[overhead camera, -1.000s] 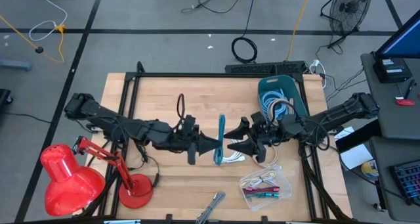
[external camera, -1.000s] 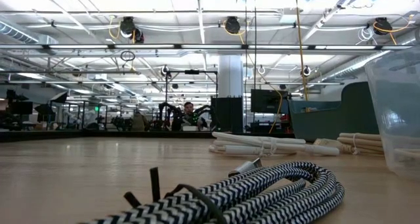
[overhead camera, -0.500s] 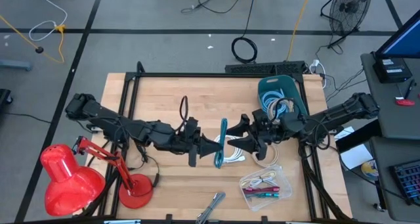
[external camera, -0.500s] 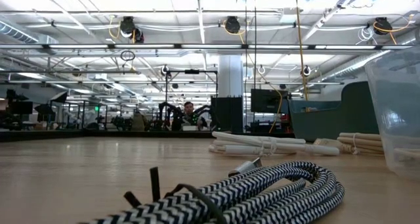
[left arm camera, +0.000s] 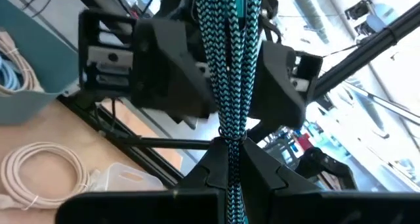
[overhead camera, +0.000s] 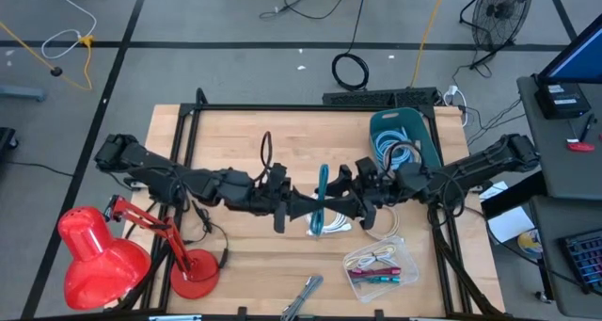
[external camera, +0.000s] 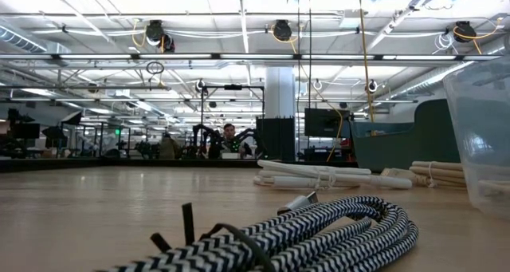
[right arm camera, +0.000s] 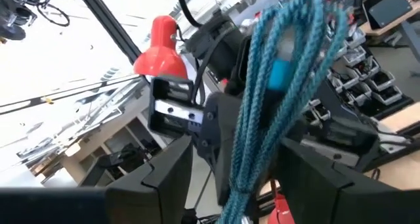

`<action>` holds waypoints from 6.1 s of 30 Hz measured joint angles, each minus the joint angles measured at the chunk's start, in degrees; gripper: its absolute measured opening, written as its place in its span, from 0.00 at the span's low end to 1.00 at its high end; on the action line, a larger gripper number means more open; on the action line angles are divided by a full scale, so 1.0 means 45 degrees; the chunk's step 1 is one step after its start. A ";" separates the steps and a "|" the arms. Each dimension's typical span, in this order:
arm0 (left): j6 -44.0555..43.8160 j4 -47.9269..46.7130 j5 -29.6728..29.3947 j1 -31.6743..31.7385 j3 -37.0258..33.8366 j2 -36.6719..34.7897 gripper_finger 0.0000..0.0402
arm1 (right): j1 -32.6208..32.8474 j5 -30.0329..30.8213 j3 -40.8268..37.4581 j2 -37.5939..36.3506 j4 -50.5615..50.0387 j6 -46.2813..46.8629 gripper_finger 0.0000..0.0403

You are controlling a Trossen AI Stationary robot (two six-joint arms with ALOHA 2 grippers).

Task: Pick & Place USB Port
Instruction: Put the blue charger cable into the transparent bin, then put the white hdmi cable into the blue bin

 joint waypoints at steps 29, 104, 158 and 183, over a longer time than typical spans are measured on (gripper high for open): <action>0.0043 0.0054 0.0262 -0.0005 -0.0005 0.0000 0.08 | -0.0006 -0.0294 0.0000 -0.0010 -0.0004 -0.0099 0.07; -0.1093 -0.4031 0.5250 0.1248 -0.0010 0.0209 0.75 | 0.4307 -0.5691 0.1050 0.2649 -1.4671 -0.3666 0.06; -0.1759 -0.4610 0.3504 0.1800 -0.0010 0.0194 0.75 | 0.3142 -0.6247 -0.0903 0.1324 -1.1355 -0.2127 0.40; -0.3252 -0.6583 0.1751 -0.2359 0.0204 0.0944 0.57 | -0.0981 -0.1658 -0.0908 -0.3893 -1.4645 -0.1420 0.40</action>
